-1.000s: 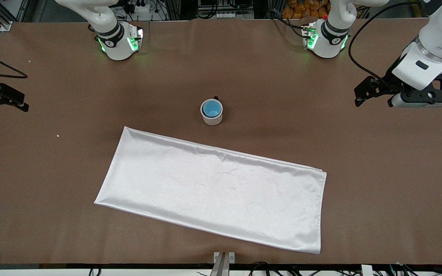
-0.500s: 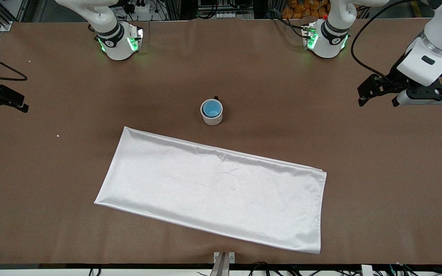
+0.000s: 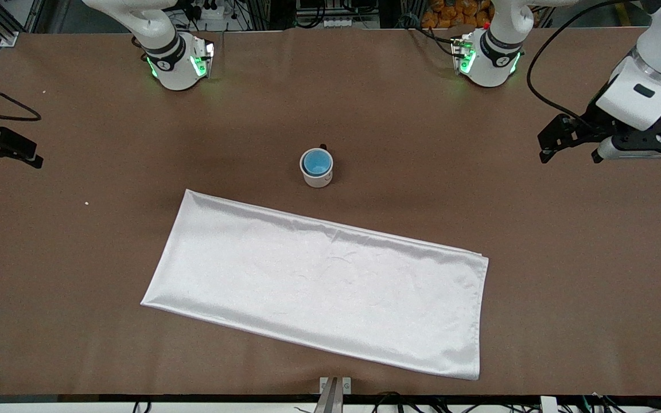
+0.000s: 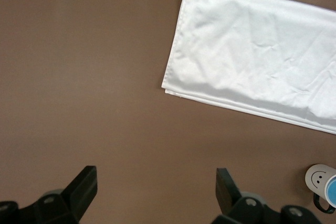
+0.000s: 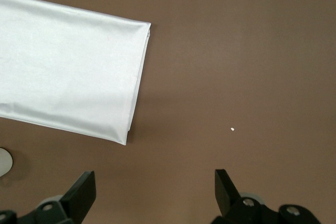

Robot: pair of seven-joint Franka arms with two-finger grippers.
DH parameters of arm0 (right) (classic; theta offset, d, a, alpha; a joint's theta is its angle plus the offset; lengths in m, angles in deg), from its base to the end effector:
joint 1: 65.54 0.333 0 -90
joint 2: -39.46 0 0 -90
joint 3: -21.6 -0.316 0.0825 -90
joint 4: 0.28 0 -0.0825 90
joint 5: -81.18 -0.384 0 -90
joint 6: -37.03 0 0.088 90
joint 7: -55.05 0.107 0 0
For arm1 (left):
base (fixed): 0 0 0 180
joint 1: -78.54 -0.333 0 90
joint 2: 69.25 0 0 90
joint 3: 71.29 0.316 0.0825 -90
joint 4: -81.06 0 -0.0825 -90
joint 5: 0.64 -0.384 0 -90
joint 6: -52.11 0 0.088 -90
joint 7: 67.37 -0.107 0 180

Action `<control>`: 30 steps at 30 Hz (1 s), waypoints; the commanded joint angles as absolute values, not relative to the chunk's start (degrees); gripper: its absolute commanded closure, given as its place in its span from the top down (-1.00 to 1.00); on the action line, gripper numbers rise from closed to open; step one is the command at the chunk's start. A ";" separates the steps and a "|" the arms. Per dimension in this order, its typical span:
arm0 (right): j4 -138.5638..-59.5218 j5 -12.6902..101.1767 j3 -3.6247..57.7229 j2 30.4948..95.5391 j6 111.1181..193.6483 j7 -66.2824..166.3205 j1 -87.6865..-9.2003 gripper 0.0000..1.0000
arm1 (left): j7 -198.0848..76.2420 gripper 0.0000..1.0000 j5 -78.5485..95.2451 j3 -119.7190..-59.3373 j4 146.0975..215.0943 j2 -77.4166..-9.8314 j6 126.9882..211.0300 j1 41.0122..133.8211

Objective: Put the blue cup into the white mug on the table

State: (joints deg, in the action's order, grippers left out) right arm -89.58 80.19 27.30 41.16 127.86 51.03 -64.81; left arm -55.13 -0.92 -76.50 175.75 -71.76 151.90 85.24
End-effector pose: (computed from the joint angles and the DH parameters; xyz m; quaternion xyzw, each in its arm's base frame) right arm 0.5630 -0.0463 0.6150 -0.9999 0.0084 0.0008 0.0073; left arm 0.5448 -0.1156 0.6256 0.9978 0.0025 0.0657 0.0095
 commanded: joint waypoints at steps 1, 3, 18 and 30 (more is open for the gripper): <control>-90.20 80.03 27.05 40.26 127.47 51.97 -65.01 1.00 | -55.07 1.00 -2.23 -77.88 174.13 -70.65 150.28 83.82; -90.20 80.03 27.05 40.26 127.47 51.97 -65.01 1.00 | -55.07 1.00 -2.14 -77.88 174.22 -70.48 150.28 83.73; -90.28 80.03 27.05 40.17 127.29 51.89 -65.01 1.00 | -55.77 1.00 -1.61 -77.88 174.14 -70.13 150.20 83.82; -91.08 80.03 27.05 39.55 127.47 51.89 -65.01 1.00 | -55.77 1.00 -1.61 -77.97 174.22 -69.60 147.74 84.61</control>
